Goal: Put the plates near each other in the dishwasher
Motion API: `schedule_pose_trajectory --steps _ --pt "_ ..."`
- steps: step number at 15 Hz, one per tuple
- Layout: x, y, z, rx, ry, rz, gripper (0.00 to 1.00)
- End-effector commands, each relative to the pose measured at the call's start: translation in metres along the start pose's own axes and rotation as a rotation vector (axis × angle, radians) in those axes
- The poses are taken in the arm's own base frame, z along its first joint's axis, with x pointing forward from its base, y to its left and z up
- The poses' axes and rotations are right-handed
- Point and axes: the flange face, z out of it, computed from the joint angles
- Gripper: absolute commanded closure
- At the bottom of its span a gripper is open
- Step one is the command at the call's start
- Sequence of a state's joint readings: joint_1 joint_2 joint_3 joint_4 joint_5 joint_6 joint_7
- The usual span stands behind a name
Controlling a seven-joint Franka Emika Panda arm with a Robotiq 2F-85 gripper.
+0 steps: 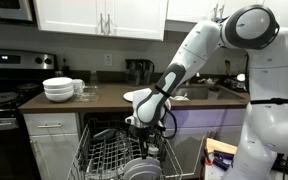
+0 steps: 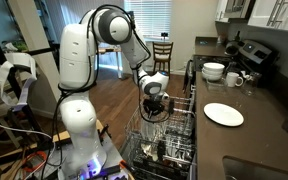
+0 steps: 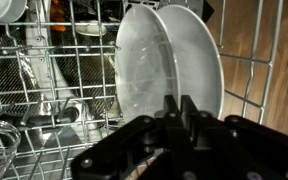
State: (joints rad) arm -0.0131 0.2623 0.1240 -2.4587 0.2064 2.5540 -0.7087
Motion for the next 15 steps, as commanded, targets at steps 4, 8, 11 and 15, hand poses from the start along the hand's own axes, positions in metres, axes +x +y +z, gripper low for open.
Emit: schedule_pose_trajectory --steps 4,8,11,15 --pt "0.002 -0.008 -0.021 0.023 -0.021 0.034 0.38" --pt "-0.002 -0.019 -0.044 -0.048 -0.053 0.045 0.14" --pt "0.002 -0.025 -0.067 -0.202 -0.044 0.009 0.00" --pt "0.004 -0.033 -0.093 -0.425 -0.041 -0.018 0.00"
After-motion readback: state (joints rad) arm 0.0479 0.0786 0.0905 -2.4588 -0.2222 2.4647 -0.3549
